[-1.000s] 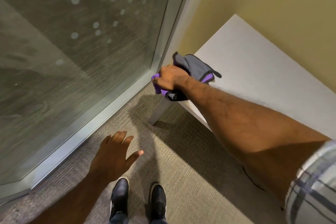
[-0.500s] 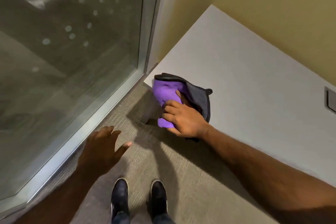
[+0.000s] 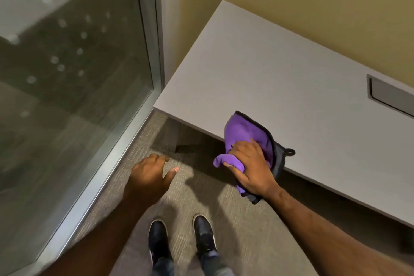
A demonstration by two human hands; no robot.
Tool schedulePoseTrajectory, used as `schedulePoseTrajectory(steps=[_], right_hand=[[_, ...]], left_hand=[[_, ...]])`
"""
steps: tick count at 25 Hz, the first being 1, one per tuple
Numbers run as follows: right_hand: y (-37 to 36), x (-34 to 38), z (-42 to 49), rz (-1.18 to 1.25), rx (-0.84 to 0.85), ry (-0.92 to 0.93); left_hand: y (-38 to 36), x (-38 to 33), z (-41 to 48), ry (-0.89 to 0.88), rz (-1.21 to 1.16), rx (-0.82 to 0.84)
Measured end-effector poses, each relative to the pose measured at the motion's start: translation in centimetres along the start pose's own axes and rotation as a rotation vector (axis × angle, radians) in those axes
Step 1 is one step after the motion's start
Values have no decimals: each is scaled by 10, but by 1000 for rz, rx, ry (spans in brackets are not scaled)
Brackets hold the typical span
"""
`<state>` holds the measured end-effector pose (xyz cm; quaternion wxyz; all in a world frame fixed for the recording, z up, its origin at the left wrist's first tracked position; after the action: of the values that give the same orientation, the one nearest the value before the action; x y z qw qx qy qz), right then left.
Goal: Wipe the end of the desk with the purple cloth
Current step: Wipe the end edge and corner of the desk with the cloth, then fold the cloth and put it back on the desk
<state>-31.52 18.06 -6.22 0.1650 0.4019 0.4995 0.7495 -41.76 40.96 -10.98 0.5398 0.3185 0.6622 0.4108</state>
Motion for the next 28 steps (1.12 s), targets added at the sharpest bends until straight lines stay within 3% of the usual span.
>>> schedulePoseTrajectory(steps=[5,7,11,16,20,24,28], right_hand=[[28,-19,-15,359,-272,-379],[99,-9,-36,513,-524,-683],[76,15,-36,721,-562,-918],[82,58,-25,732,-563,-782],[92,88,-10,623,-448,-687],[109,103,6,564,-285,-543],[144,90,10,314,-178,-451]], left_hand=[[-27,-17,4,270,-436,194],[32,-88,20,132,-518,244],[48,-144,18,122,-826,204],[69,-176,31,288,-909,143],[100,-185,47,348,-996,113],[131,-193,62,182,-831,94],[164,-215,71,-90,-629,139]])
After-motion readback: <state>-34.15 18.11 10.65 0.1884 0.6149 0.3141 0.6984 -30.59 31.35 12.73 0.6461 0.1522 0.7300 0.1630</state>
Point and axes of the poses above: each hand's wrist, its own z-axis towards the middle knuckle, its own y-axis out of the back of the hand, x = y × z, the point moved 9 cm from there along z, towards the middle knuckle, and after that the axes turned 6 degrees about -x, right-handed, at the moved point
